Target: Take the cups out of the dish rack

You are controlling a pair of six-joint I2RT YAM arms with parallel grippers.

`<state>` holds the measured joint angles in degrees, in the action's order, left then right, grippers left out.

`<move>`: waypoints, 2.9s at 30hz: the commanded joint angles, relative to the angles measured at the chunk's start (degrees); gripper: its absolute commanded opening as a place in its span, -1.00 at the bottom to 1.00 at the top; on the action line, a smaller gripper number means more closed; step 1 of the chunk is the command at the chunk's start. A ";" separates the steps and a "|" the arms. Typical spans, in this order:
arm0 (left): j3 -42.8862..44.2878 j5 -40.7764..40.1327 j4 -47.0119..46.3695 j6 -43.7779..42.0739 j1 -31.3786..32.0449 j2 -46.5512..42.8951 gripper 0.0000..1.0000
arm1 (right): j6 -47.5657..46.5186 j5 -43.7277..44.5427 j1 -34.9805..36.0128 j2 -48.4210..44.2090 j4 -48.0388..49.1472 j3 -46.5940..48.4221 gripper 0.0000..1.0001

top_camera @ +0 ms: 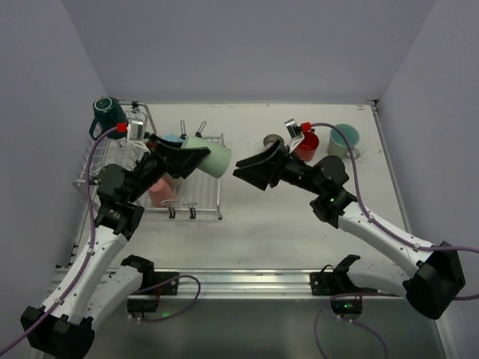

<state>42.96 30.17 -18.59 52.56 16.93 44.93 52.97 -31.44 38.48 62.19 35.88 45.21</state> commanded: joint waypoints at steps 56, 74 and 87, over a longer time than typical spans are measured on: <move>10.32 -25.07 39.76 -34.62 14.62 -14.68 1.00 | -43.98 29.55 3.27 26.63 -75.22 52.40 -1.00; -2.26 -35.62 35.47 -40.25 14.54 -27.88 1.00 | -61.84 40.76 -2.27 71.74 -94.50 92.95 -0.99; -3.41 -34.92 33.97 -40.16 14.54 -25.68 1.00 | -60.79 31.98 -2.36 75.62 -91.25 89.97 -0.92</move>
<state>39.46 -4.29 18.09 13.85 31.27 18.31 -1.52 4.89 35.99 138.61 -53.28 135.57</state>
